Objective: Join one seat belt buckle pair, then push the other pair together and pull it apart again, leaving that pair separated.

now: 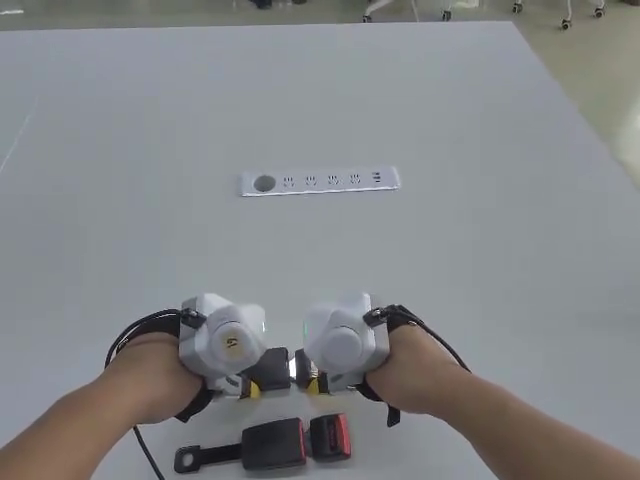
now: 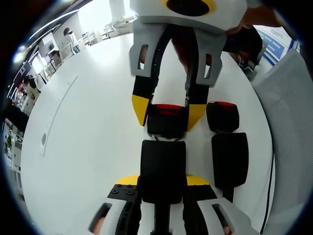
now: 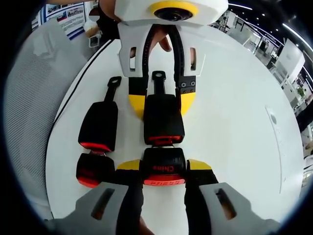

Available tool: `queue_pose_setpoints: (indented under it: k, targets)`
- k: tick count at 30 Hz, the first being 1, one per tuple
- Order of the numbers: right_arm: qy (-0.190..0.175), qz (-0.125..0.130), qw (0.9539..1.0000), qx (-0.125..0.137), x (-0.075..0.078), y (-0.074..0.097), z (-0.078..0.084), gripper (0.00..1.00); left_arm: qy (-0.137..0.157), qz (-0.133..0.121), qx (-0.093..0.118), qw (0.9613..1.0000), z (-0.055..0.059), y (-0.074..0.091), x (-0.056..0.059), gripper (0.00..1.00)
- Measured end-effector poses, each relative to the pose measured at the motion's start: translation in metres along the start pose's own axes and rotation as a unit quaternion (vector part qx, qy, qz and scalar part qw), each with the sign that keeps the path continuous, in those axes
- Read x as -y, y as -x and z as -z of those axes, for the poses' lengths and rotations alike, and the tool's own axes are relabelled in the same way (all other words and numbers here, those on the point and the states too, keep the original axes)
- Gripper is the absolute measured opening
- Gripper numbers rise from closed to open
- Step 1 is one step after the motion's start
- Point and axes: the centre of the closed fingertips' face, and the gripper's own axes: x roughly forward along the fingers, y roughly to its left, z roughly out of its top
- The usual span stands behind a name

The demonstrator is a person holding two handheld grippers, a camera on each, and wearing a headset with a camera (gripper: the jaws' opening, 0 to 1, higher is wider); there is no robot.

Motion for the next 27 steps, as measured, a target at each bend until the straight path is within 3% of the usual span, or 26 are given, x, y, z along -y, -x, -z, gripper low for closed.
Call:
queue_pose_setpoints:
  k: [27]
  targets:
    - [-0.013,-0.003,0.9999,-0.001,-0.0031,0.0006,0.0016,0.31,0.0,-0.001,-0.002,1.0,0.0013,-0.0005,0.0002,0.32]
